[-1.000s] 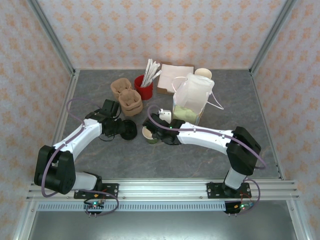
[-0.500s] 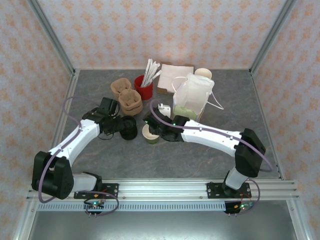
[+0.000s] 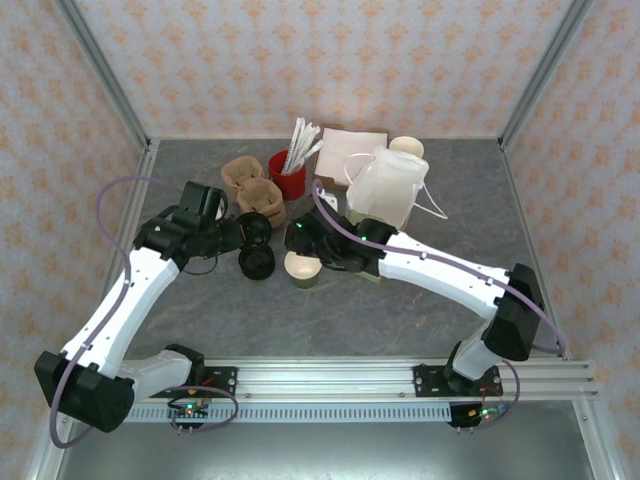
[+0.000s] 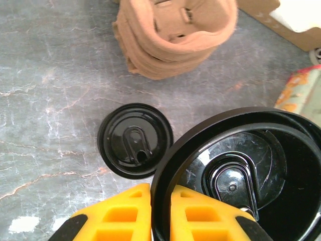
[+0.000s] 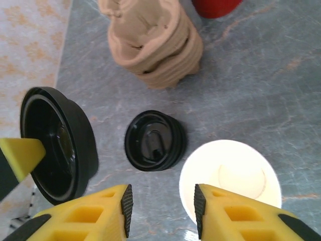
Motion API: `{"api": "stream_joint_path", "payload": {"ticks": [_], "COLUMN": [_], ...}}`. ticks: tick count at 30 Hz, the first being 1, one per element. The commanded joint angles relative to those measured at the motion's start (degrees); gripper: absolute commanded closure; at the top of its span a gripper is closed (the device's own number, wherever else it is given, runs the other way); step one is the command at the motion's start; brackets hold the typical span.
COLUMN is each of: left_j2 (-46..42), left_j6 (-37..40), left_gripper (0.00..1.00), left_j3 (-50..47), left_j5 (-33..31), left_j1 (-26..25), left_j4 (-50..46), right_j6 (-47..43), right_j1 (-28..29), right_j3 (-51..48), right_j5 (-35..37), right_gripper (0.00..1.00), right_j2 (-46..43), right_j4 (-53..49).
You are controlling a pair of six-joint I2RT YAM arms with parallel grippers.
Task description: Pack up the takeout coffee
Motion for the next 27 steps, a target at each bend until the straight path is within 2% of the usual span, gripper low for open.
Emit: {"api": "stream_joint_path", "payload": {"ticks": [1,8,17,24,27], "left_j2": [-1.2,-0.4,1.2,2.5,2.8], "left_j6": [0.6,0.4,-1.1,-1.6,-1.8], "left_gripper": [0.87,0.87,0.87,0.87,0.87], "left_j3": [3.3,6.4,8.7,9.9,10.1], "left_j5": [-0.7,-2.1,-3.0,-3.7,-3.9], "left_j1": [-1.7,-6.3,-10.3,-12.1,-12.4], "left_j4": [-6.6,-8.6,-8.1,-7.9,-7.8], "right_j6": [-2.5,-4.4,-5.3,-5.8,-5.8], "right_j1": [-0.2,-0.3,-0.3,-0.2,-0.2], "right_j3": [3.4,5.7,5.9,5.8,5.8], "right_j5": [-1.5,-3.1,-2.6,-3.3,-3.4], "right_gripper": [0.59,0.55,0.54,0.57,0.62], "right_j2": [-1.6,-1.2,-1.2,-1.3,-1.4], "right_j4": [0.4,-0.2,-1.9,-1.9,-2.2]}}
